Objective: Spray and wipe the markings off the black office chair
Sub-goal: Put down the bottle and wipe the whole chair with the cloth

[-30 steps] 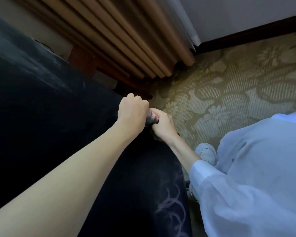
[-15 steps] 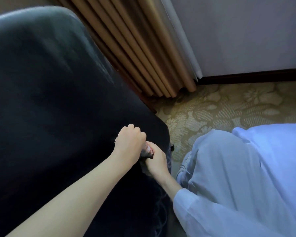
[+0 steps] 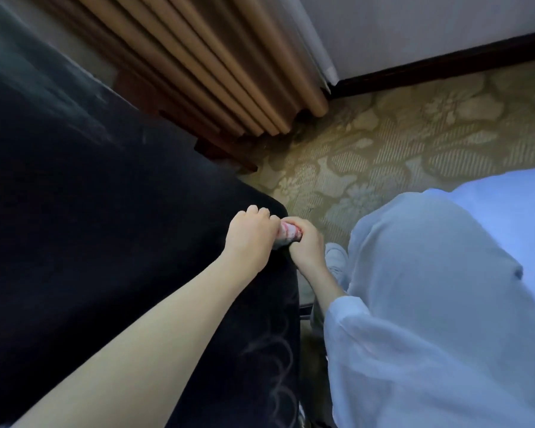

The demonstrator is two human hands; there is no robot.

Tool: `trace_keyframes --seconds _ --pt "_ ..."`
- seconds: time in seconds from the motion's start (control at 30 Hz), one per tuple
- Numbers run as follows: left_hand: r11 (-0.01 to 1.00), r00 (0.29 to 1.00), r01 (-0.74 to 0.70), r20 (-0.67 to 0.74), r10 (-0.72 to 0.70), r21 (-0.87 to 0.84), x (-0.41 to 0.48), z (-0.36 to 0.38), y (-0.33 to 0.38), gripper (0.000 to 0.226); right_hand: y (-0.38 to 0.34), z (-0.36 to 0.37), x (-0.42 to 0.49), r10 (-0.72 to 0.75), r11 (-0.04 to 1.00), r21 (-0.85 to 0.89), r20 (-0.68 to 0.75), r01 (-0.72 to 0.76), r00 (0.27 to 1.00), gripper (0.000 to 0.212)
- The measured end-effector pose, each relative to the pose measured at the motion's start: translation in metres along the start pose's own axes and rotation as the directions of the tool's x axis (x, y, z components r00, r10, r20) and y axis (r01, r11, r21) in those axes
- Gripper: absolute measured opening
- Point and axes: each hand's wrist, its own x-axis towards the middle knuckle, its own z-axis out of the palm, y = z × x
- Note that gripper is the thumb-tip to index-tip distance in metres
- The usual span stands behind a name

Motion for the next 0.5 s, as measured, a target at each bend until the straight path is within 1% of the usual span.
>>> trace_keyframes --seconds 0.1,0.2,0.3,0.4,0.5 --pt "0.999 0.999 -0.035 0.037 0.034 0.010 0.033 0.017 0.009 0.042 0.023 0.003 0.019 0.085 0.996 0.002 -0.010 -0.085 0.996 0.051" --pt "0.998 0.998 -0.052 0.032 0.051 0.025 0.051 0.029 0.013 0.041 0.036 0.010 0.031 0.163 0.986 0.028 -0.014 -0.163 0.986 0.048" --pt "0.999 0.999 -0.037 0.009 0.037 0.019 0.054 0.035 0.011 0.038 0.039 0.016 0.035 0.168 0.986 0.003 -0.017 -0.168 0.986 0.049" --pt "0.999 0.999 -0.032 0.005 0.032 0.011 0.047 0.034 0.007 0.038 0.034 0.021 0.026 0.155 0.988 -0.011 -0.023 -0.156 0.988 0.045" --pt "0.999 0.999 -0.034 0.034 0.034 -0.001 0.024 0.030 0.007 0.042 0.028 0.020 0.001 0.170 0.985 -0.005 -0.014 -0.170 0.985 0.042"
